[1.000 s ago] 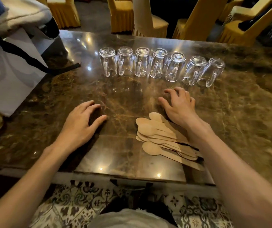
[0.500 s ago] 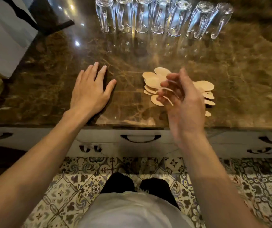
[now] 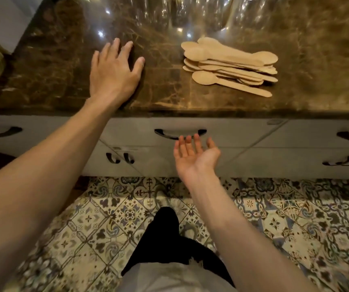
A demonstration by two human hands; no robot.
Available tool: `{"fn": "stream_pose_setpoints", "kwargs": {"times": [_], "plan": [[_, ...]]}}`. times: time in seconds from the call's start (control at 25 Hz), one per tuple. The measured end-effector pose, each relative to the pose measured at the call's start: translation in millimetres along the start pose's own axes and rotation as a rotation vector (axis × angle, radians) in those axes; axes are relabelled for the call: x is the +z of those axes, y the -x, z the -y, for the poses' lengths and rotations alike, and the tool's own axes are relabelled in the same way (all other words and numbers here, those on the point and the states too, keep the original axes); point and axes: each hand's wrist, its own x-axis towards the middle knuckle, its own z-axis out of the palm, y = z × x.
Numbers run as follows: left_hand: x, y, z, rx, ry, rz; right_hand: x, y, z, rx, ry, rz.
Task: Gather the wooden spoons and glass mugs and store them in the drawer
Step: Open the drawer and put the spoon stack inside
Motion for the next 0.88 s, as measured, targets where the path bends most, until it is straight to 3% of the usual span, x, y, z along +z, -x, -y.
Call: {"fn": "stream_pose_setpoints", "kwargs": {"times": [0.32, 0.88], "plan": [[-4, 2, 2, 0.051, 0.128, -0.105, 16, -10, -6, -0.017, 0.099, -0.126], [-6, 3, 3, 0.056, 0.187, -0.096, -19, -16, -9, 0.061, -0.155, 0.177]]}}
